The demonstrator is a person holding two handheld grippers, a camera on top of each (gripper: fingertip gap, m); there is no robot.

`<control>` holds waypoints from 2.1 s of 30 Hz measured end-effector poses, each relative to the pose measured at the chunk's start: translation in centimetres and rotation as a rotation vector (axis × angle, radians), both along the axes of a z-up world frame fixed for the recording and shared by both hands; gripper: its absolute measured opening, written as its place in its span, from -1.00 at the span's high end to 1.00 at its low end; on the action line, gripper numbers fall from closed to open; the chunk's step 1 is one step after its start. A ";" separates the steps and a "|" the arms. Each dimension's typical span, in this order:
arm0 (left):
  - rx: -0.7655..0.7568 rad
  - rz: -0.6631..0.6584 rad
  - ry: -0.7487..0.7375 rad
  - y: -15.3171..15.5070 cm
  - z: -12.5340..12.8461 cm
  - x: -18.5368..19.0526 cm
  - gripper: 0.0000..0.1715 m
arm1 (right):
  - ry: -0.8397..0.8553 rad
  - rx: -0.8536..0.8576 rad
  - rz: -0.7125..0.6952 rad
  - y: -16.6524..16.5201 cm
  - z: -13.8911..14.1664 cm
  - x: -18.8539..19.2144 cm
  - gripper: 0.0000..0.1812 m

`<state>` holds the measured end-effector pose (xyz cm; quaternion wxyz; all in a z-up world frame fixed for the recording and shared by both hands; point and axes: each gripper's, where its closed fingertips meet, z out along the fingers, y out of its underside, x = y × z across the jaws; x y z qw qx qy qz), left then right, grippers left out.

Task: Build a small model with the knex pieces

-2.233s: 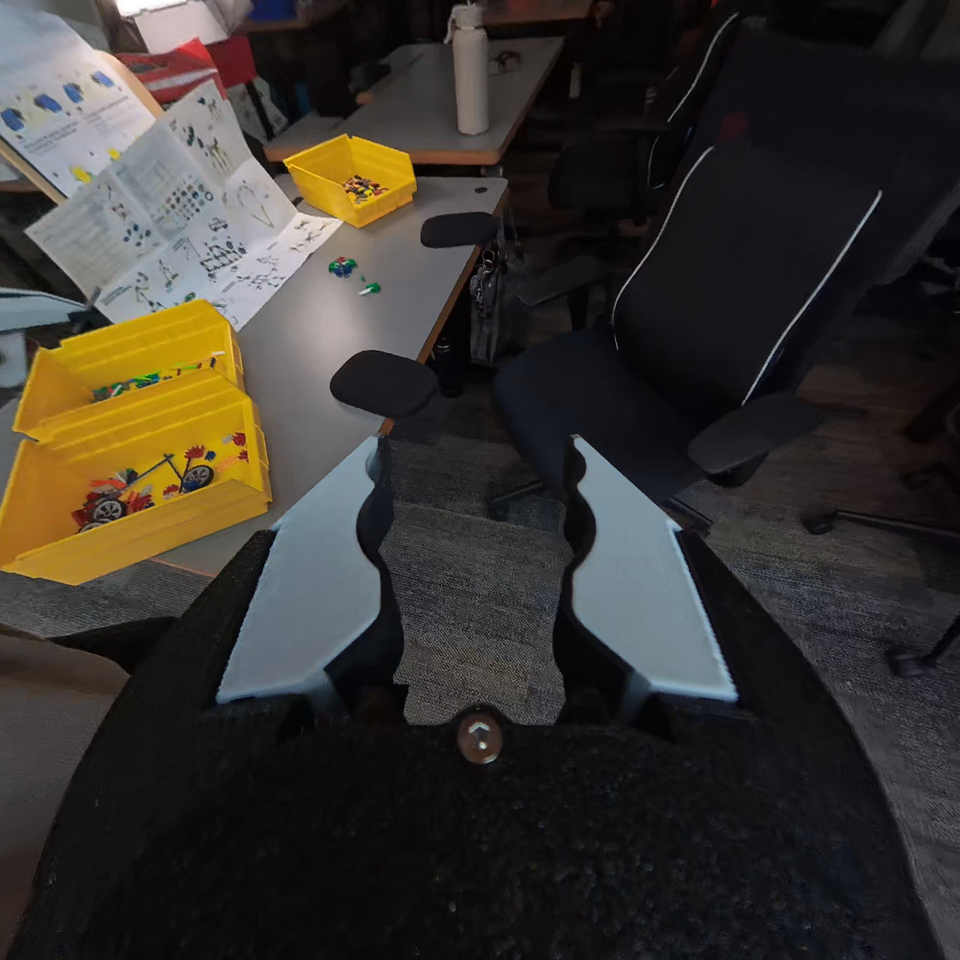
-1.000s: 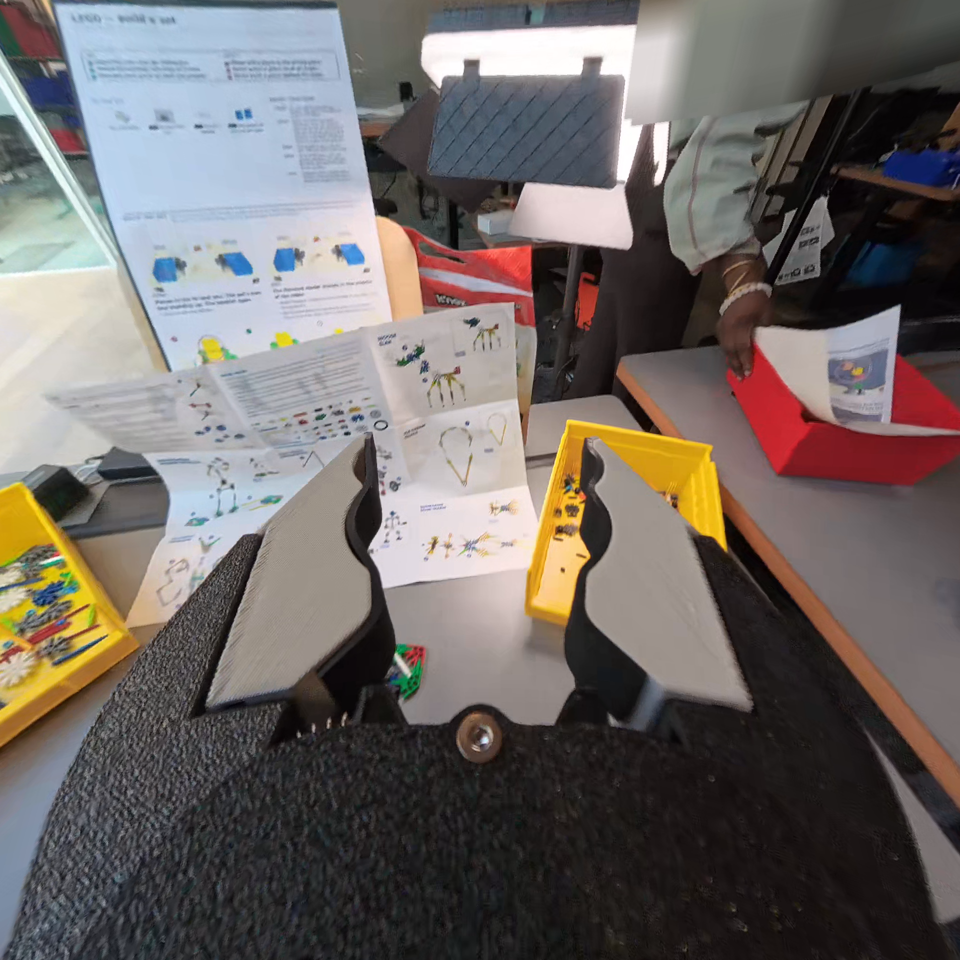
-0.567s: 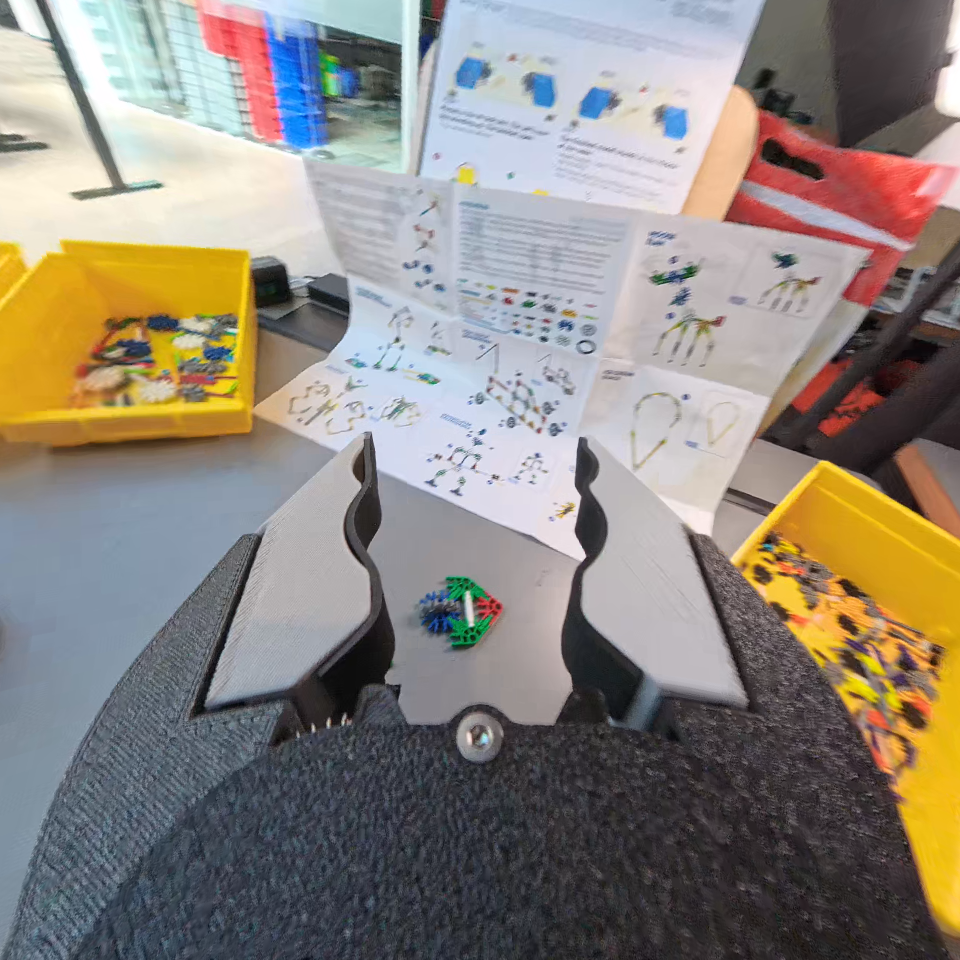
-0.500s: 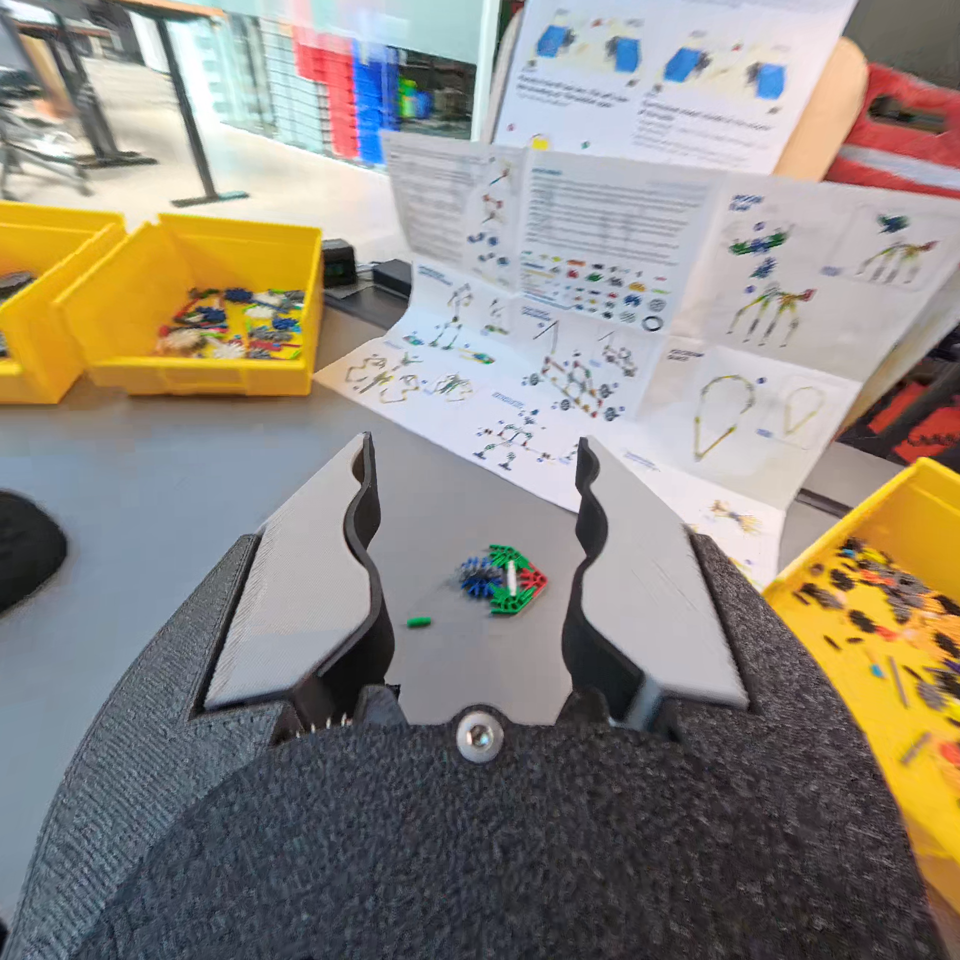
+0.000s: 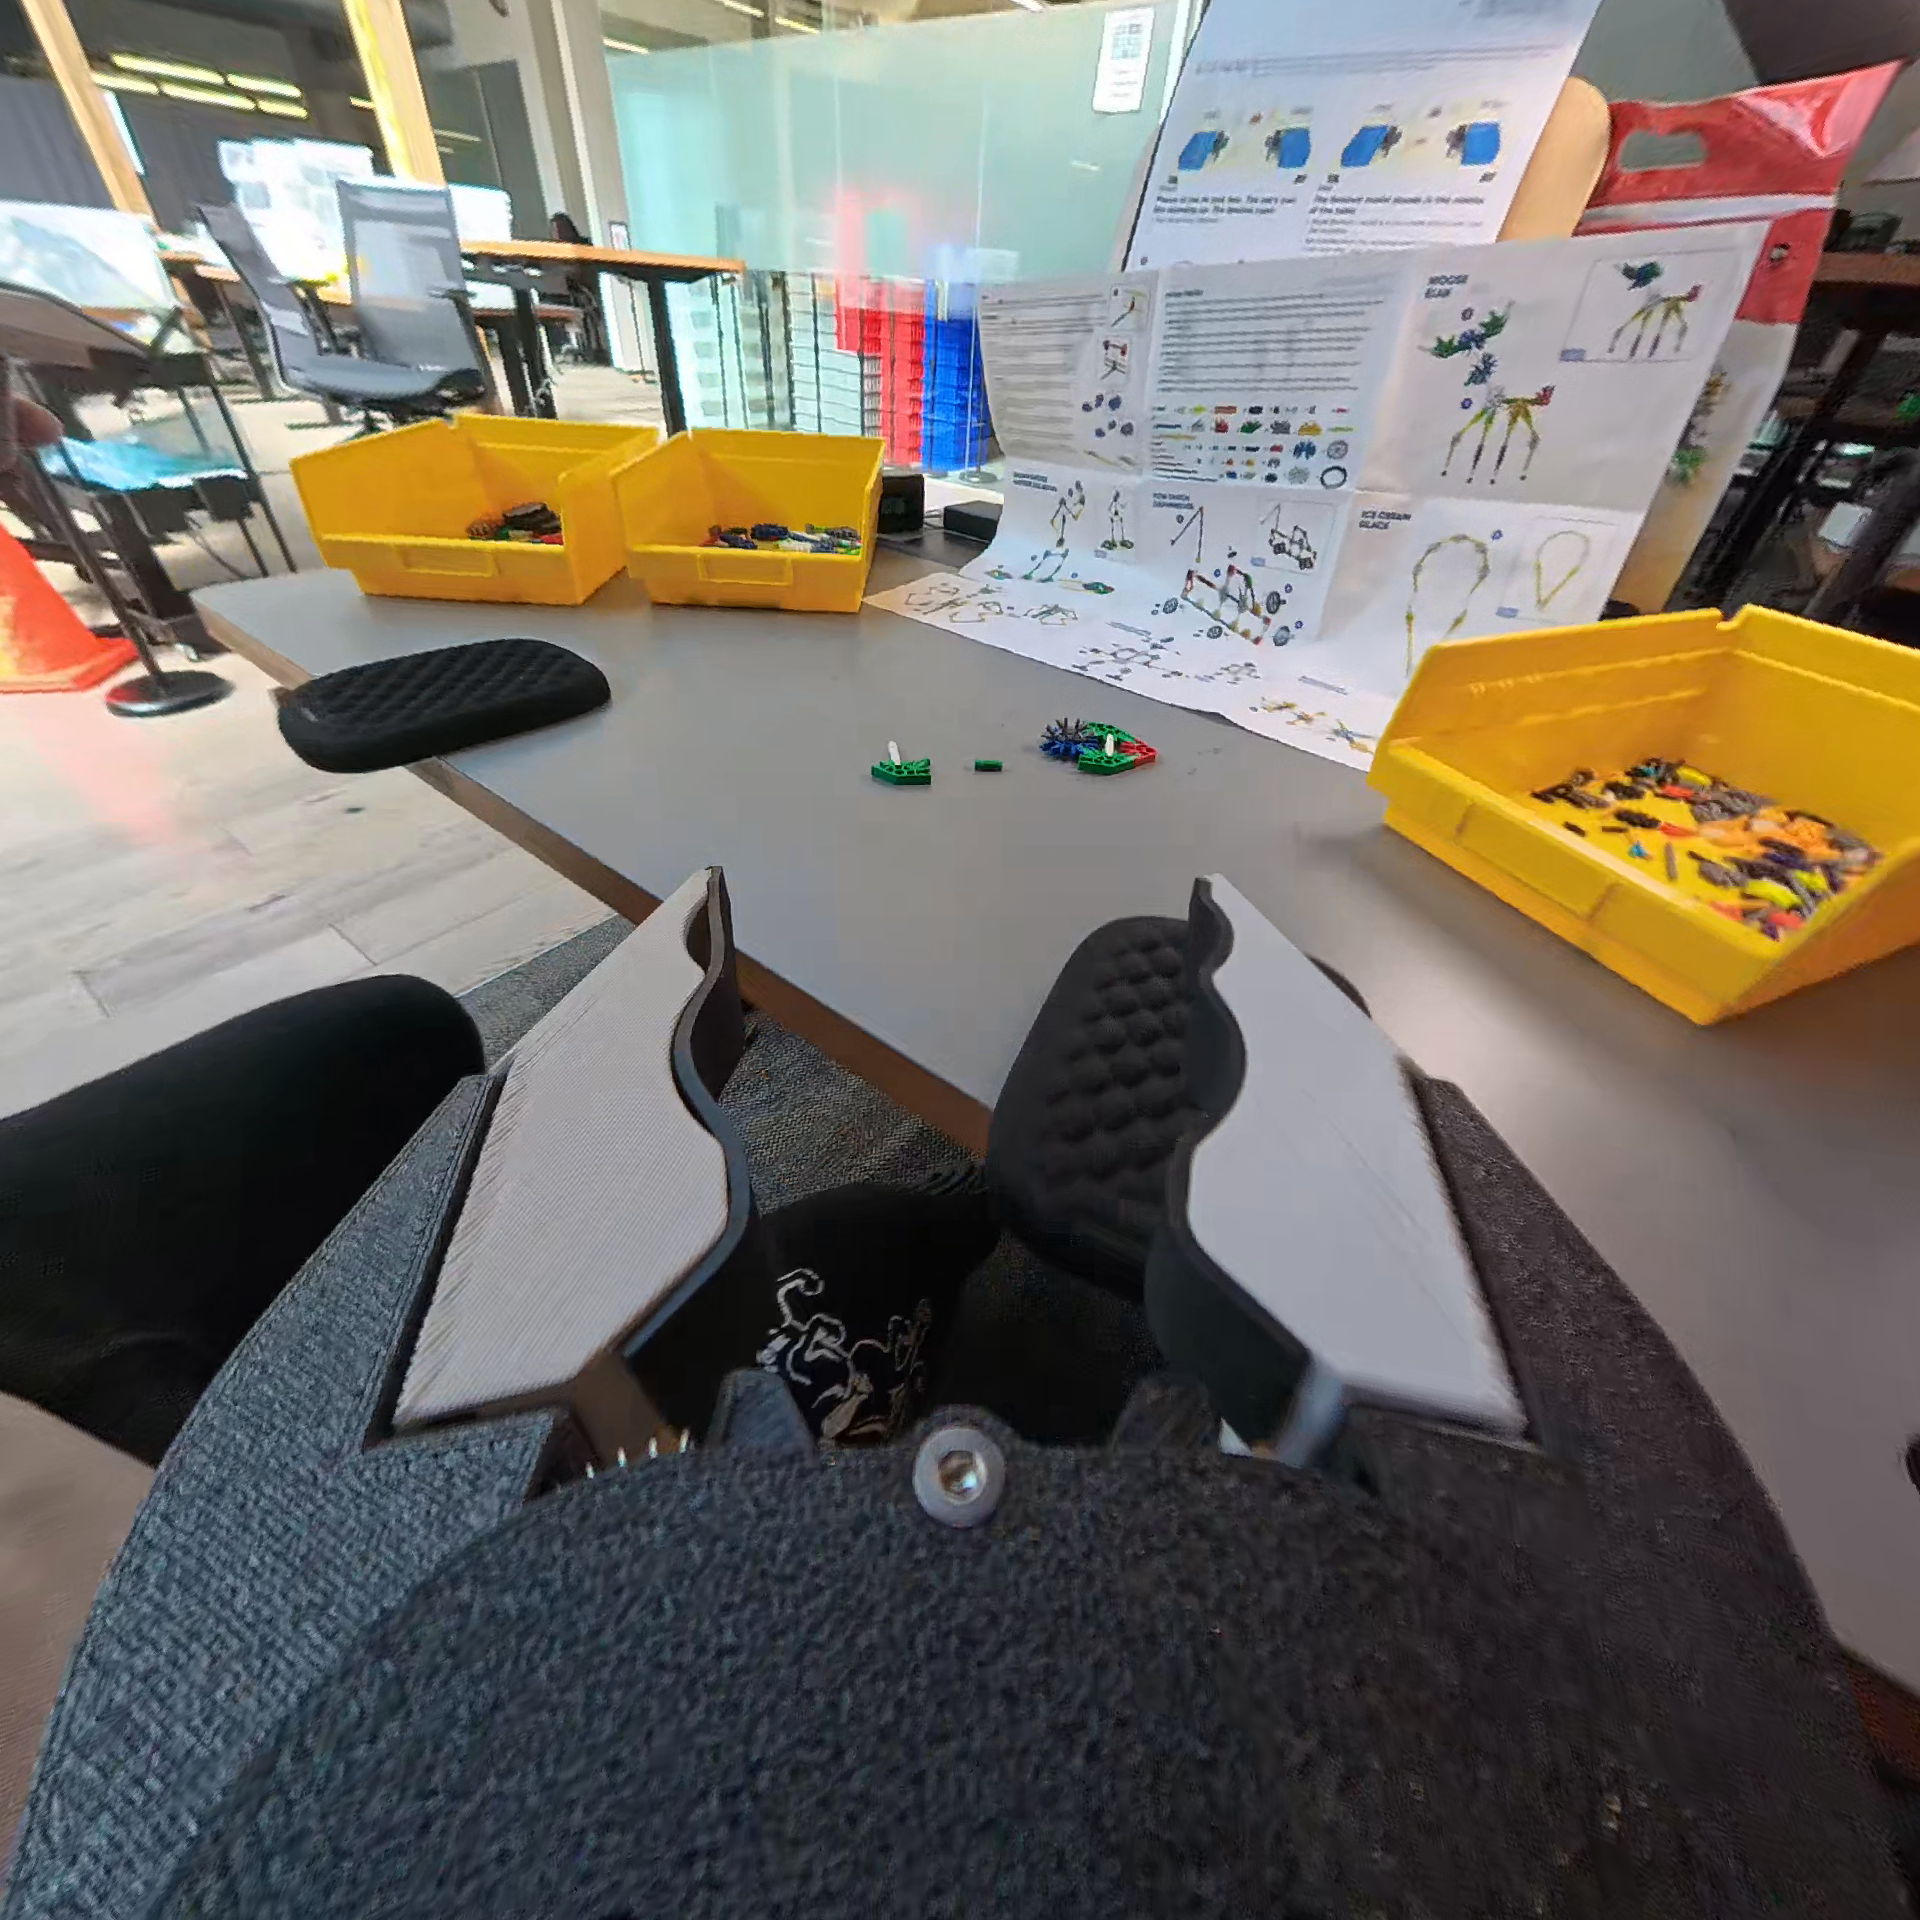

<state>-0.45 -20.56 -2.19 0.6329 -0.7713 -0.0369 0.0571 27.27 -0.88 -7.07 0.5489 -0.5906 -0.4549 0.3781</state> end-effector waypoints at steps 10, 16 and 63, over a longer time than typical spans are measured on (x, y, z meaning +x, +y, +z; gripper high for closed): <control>-0.043 -0.117 0.011 8.0 -3.6 11.5 0.99 | -0.084 -0.041 -0.284 -3.2 -7.5 15.2 0.00; -0.058 -0.145 0.062 9.7 -6.5 13.9 0.99 | -0.151 -0.038 -0.439 -2.0 -9.9 17.7 -0.05; 0.067 -0.170 -0.159 4.6 -5.0 0.8 0.99 | 0.096 -0.064 -0.341 -5.3 -5.4 -9.8 -0.07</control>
